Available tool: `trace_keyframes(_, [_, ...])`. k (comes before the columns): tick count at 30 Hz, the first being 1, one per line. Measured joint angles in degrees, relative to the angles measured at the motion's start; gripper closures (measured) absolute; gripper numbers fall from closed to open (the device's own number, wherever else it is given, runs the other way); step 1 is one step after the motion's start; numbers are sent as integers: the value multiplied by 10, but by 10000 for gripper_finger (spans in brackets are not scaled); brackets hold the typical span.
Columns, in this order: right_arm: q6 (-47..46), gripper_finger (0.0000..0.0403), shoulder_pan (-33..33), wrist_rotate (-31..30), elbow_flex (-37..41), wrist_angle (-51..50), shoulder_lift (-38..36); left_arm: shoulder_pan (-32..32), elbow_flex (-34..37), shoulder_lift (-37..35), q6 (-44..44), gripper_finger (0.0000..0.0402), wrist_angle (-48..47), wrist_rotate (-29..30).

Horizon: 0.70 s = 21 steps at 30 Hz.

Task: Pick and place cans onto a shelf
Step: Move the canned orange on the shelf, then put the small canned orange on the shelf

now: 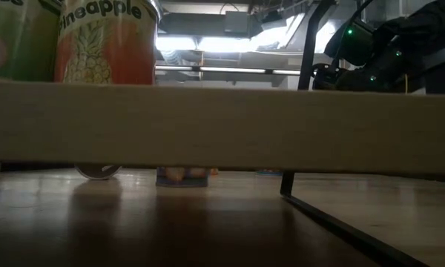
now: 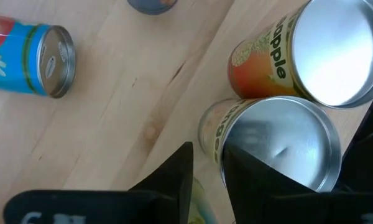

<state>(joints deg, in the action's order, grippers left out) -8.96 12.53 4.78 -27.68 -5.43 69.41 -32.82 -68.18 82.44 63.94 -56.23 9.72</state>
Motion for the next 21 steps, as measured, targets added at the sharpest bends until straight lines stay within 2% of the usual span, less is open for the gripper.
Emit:
trace_keyframes(16, [0, 344, 0, 0, 0, 0, 0, 1, 1, -49, -1, 321, 3, 9])
trace_keyframes(21, [1, 344, 0, 0, 0, 0, 0, 22, 0, -71, -22, 321, 17, 18])
